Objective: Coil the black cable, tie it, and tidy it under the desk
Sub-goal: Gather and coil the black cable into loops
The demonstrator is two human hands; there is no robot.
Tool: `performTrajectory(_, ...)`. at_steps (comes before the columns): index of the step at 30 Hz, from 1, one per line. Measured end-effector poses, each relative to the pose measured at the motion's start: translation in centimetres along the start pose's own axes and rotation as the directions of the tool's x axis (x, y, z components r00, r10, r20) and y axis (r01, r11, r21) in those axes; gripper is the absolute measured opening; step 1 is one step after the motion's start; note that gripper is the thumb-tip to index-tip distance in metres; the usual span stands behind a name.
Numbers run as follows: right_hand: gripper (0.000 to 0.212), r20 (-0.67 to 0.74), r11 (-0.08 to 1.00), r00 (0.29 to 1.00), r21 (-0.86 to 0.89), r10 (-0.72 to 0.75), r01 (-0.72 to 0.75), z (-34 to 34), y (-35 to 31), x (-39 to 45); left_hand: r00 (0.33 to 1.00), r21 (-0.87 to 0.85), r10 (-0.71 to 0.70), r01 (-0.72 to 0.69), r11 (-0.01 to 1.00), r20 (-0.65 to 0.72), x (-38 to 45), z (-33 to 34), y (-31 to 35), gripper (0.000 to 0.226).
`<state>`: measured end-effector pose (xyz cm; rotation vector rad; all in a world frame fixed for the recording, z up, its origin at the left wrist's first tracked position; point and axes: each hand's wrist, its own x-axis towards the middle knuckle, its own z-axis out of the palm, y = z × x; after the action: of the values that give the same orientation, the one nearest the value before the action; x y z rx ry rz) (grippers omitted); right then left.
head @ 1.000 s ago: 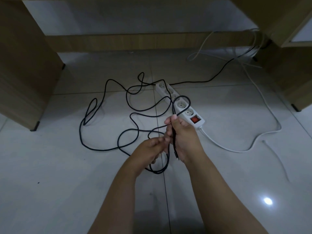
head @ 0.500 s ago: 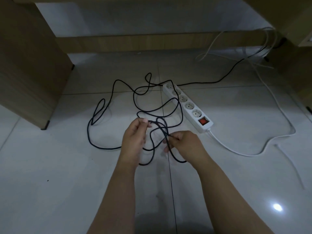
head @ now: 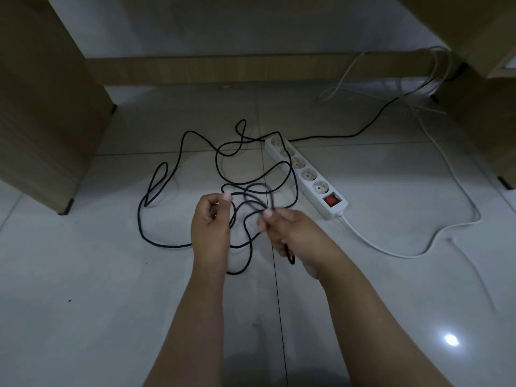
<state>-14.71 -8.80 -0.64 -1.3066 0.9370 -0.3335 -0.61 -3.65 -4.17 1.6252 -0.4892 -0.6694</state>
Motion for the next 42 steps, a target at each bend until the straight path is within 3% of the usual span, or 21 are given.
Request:
performTrajectory(3, 0.035, -0.186, 0.962, 0.979, 0.243, -0.079, 0.124, -0.6, 0.1, 0.6, 0.997, -0.052, -0.025, 0.029, 0.998, 0.072, -0.3, 0.2, -0.1, 0.014)
performTrajectory(6, 0.034, -0.244, 0.961, 0.964, 0.225, -0.104, 0.161, -0.6, 0.4, 1.1, 0.985, -0.039, -0.02, 0.027, 0.999, 0.173, -0.7, 0.7, 0.1, 0.01)
performTrajectory(9, 0.033, -0.23, 0.979, 0.969, 0.157, -0.089, 0.127, 0.1, 0.8, 1.3, 0.975, 0.105, 0.025, -0.049, 0.993, 0.223, -0.9, 1.3, 0.3, 0.015)
performTrajectory(13, 0.031, -0.27, 0.98, 0.956, 0.129, -0.111, 0.15, 1.2, 1.4, 1.5, 0.969, 0.2, 0.179, -0.212, 0.957, 0.169, -1.6, 2.1, 0.4, 0.025)
performTrajectory(16, 0.031, -0.31, 0.981, 0.945, 0.128, -0.103, 0.149, 1.6, 1.5, 1.4, 0.969, 0.155, 0.17, -0.199, 0.968, 0.182, -2.3, 2.4, 1.3, 0.027)
performTrajectory(20, 0.029, -0.249, 0.995, 0.964, 0.023, -0.09, 0.099, 2.2, 1.7, 1.3, 0.979, 0.008, 0.052, -0.055, 0.998, 0.195, -2.5, 2.4, 1.9, 0.031)
performTrajectory(24, 0.031, -0.185, 0.989, 0.978, -0.134, -0.091, 0.066, 3.4, 1.8, 1.2, 0.976, 0.136, -0.064, 0.036, 0.99, 0.208, -1.1, 1.3, 0.8, 0.037)
performTrajectory(26, 0.034, -0.125, 0.988, 0.99, -0.146, -0.071, 0.052, 3.8, 1.6, 1.0, 0.968, 0.119, -0.124, 0.1, 0.988, 0.216, -1.0, 0.6, 1.2, 0.041)
performTrajectory(30, 0.033, 0.116, 1.0, 0.993, -0.026, 0.001, 0.002, 3.5, 1.0, 0.4, 0.959, 0.09, -0.106, 0.085, 0.992, 0.261, -1.0, 0.0, 2.1, 0.048)
performTrajectory(36, 0.034, 0.287, 0.994, 0.957, -0.112, 0.044, -0.012, 1.9, 0.4, -0.1, 0.96, 0.077, -0.03, 0.009, 0.997, 0.277, -1.2, 0.1, 3.0, 0.051)
performTrajectory(39, 0.032, 0.273, 0.993, 0.961, -0.115, 0.049, -0.018, 2.0, 0.5, 0.0, 0.946, -0.036, -0.021, 0.035, 0.999, 0.323, -0.9, 0.1, 2.7, 0.05)
performTrajectory(42, 0.033, 0.085, 1.0, 0.996, -0.013, -0.015, 0.016, 2.3, 0.6, 0.4, 0.885, -0.091, -0.109, 0.168, 0.982, 0.452, -0.8, 0.3, 2.2, 0.059)
